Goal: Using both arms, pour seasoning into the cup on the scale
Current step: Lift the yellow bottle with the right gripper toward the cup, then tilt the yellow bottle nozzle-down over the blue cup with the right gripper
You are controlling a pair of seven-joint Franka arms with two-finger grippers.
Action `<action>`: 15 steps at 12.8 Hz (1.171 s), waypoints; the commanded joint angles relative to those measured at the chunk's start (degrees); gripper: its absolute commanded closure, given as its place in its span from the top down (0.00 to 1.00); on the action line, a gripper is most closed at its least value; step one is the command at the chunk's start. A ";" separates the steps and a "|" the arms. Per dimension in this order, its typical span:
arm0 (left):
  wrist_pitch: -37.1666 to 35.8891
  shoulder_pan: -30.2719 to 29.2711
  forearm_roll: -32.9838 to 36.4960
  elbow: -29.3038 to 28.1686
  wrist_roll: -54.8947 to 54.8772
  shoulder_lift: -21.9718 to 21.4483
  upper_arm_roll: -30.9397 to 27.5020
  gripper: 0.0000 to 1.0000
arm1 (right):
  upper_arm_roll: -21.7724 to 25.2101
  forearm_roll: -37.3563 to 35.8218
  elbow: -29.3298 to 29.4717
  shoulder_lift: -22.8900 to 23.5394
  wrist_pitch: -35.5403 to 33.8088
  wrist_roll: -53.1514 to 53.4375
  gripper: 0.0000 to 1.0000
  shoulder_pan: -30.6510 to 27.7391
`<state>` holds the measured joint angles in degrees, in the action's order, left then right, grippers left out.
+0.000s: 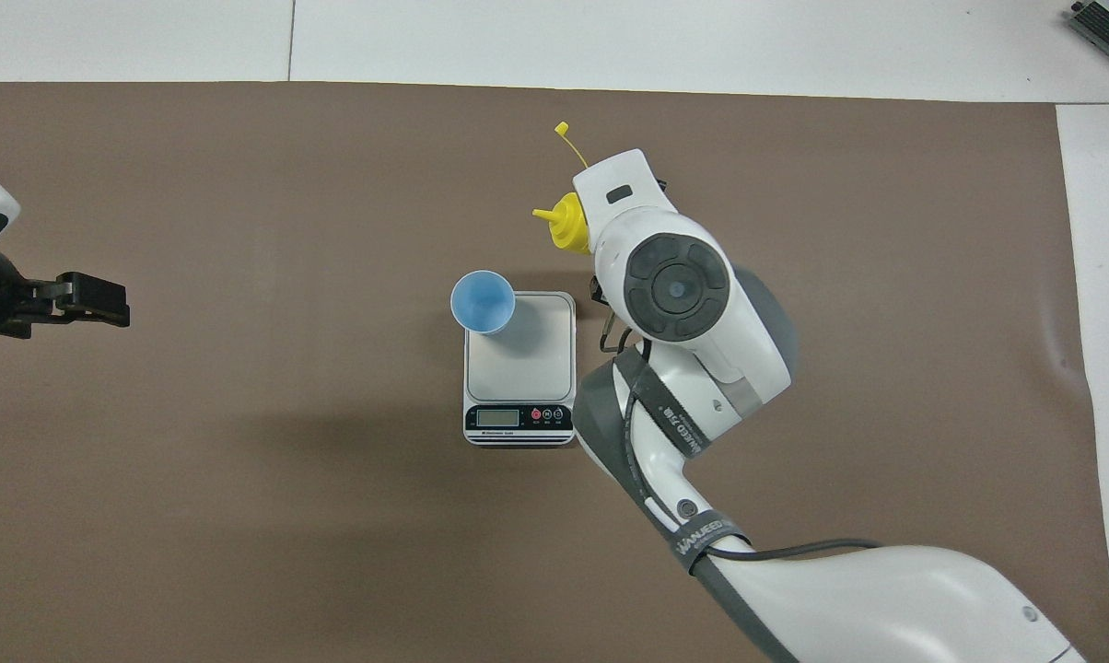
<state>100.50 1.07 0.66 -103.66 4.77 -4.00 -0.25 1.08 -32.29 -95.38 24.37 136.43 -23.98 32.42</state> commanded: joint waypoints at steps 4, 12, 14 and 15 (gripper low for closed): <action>0.05 -0.02 -0.75 -0.84 -0.20 -1.01 -0.28 1.00 | -0.11 -20.76 0.90 0.42 -4.06 8.22 0.00 3.43; 0.14 -0.02 -0.75 -0.84 -0.20 -1.01 -0.28 1.00 | -0.11 -43.89 -10.86 -4.84 -11.53 24.13 0.00 8.71; 0.14 -0.02 -0.75 -0.84 -0.20 -1.01 -0.28 1.00 | -0.11 -47.33 -13.50 -6.17 -13.20 26.34 0.00 10.02; 0.14 -0.11 -0.75 -0.84 -0.20 -1.01 -0.28 1.00 | -0.11 -48.47 -14.04 -6.35 -14.43 27.31 0.00 10.46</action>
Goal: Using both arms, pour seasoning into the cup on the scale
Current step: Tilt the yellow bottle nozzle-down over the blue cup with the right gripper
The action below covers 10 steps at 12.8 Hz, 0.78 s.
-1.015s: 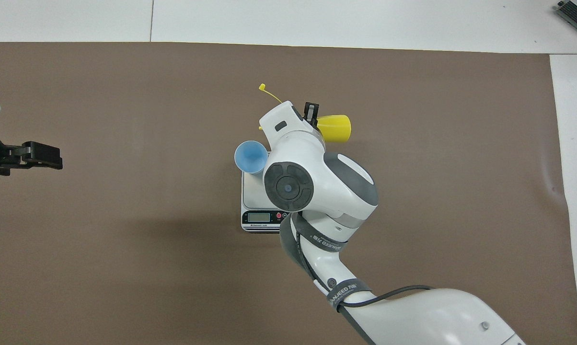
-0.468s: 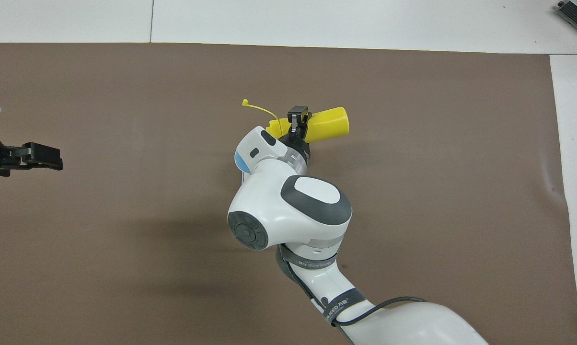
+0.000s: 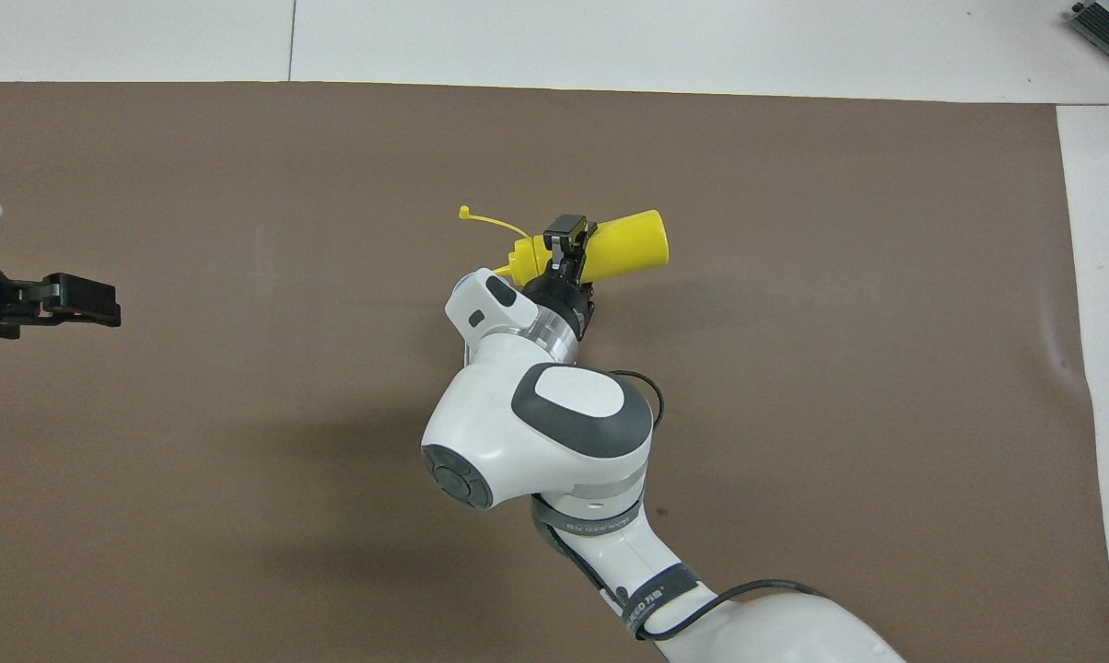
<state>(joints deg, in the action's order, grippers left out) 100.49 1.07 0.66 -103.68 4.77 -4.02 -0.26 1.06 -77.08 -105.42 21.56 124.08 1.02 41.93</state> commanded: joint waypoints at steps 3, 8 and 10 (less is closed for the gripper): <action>0.14 -0.02 -0.75 -0.83 -0.20 -0.99 -0.27 1.00 | -0.10 -3.96 -4.09 -3.63 -2.00 2.85 0.00 0.96; 0.14 -0.02 -0.75 -0.83 -0.20 -0.99 -0.27 1.00 | -0.19 -2.73 -2.08 -2.93 -1.38 3.02 0.00 0.44; 0.14 -0.02 -0.75 -0.83 -0.20 -0.99 -0.27 1.00 | -0.19 0.59 0.47 -2.84 -0.68 2.67 0.00 -0.61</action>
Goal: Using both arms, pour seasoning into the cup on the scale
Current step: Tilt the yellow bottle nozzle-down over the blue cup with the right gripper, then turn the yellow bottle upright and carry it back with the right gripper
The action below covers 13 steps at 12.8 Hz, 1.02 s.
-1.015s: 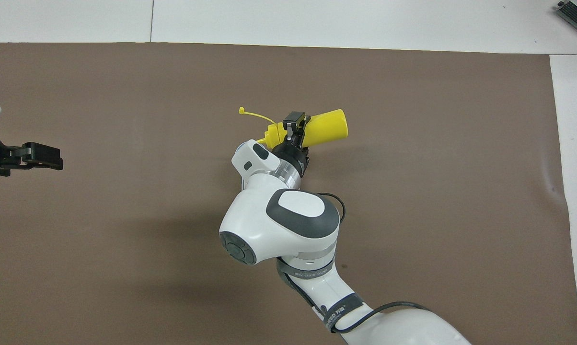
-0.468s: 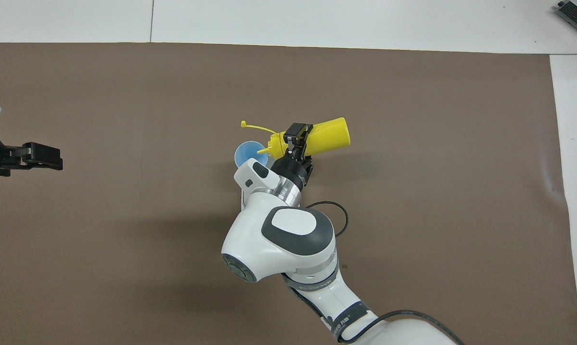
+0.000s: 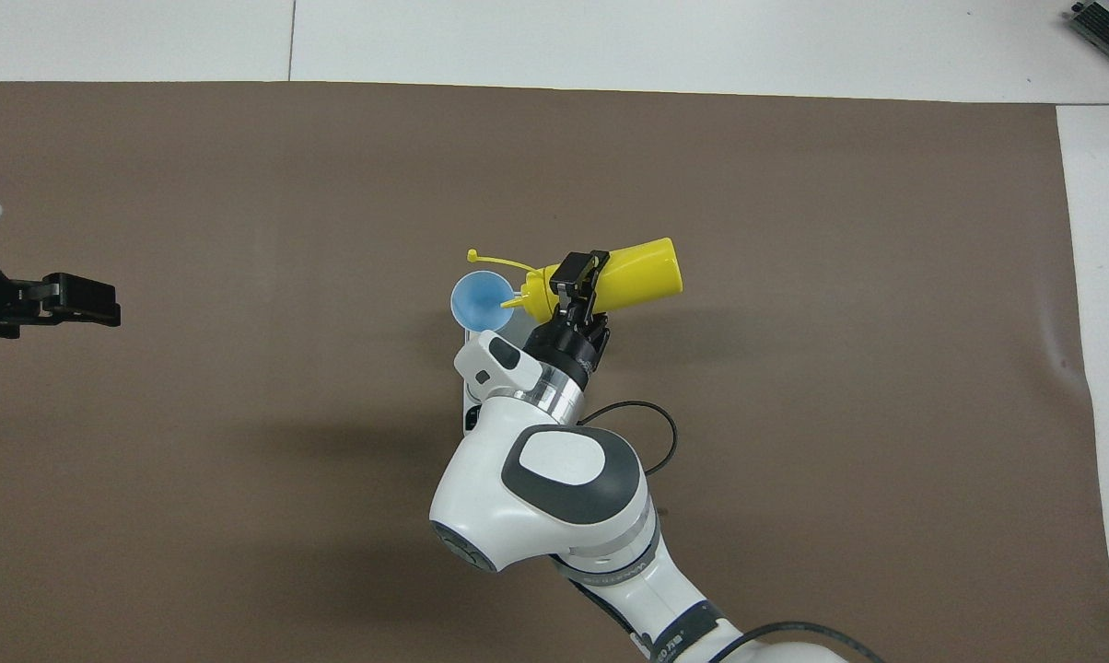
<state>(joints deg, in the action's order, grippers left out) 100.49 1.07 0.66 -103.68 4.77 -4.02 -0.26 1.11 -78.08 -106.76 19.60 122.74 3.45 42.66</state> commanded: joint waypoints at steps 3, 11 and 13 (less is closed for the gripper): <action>0.14 -0.02 -0.75 -0.83 -0.20 -0.99 -0.27 1.00 | -0.23 9.23 1.91 -4.20 5.30 -1.76 0.00 -4.32; 0.14 -0.02 -0.75 -0.83 -0.20 -0.99 -0.27 1.00 | -0.14 43.41 -0.19 -14.05 7.86 -22.15 0.00 -12.24; 0.14 -0.02 -0.75 -0.83 -0.20 -0.99 -0.27 1.00 | -0.14 51.93 -1.52 -15.56 8.04 -27.85 0.00 -15.14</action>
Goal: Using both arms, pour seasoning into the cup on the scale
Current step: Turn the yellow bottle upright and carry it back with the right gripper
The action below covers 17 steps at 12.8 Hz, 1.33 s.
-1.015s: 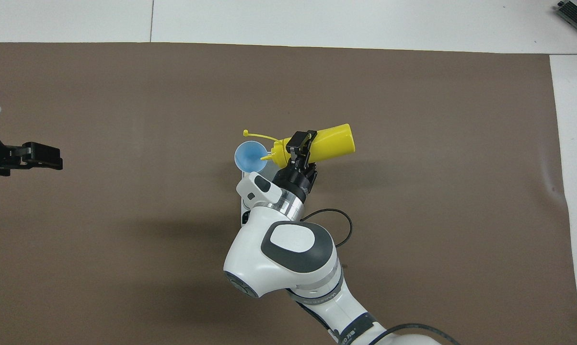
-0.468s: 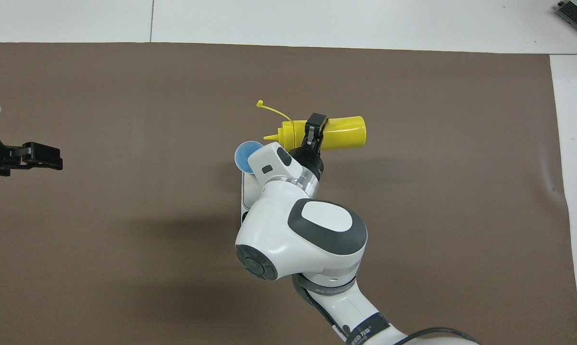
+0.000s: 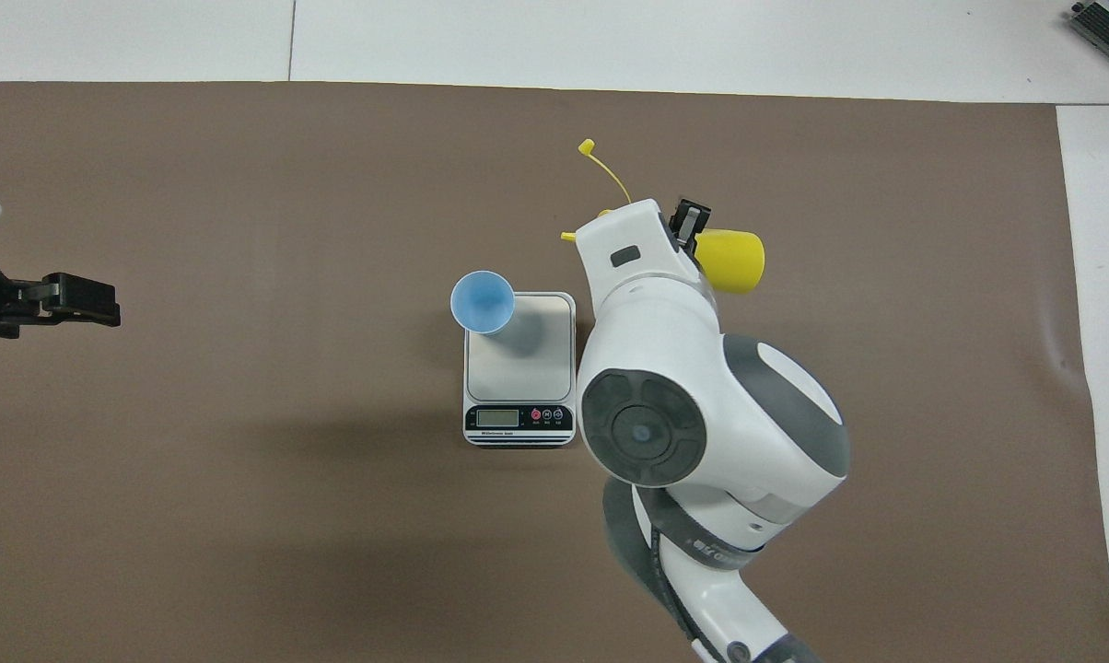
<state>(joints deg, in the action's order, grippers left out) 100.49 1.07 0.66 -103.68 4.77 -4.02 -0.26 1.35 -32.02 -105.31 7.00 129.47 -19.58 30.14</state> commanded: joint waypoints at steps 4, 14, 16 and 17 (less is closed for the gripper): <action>0.14 -0.02 -0.75 -0.82 -0.20 -0.99 -0.27 1.00 | -0.38 25.21 -3.67 -3.13 3.58 -14.40 0.00 -8.15; 0.14 -0.02 -0.75 -0.82 -0.20 -0.99 -0.27 1.00 | -0.29 78.57 -15.09 -4.10 10.36 -65.28 0.00 -24.50; 0.14 -0.02 -0.75 -0.82 -0.20 -0.99 -0.27 1.00 | -0.20 90.93 -17.64 -3.40 10.45 -75.54 0.00 -26.09; 0.14 -0.02 -0.75 -0.82 -0.20 -0.99 -0.27 1.00 | -0.20 97.70 -19.48 -3.22 10.36 -81.69 0.00 -26.97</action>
<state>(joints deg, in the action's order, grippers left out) 100.49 1.07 0.66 -103.68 4.77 -4.02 -0.26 1.70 56.59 -121.07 5.01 138.69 -92.85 4.77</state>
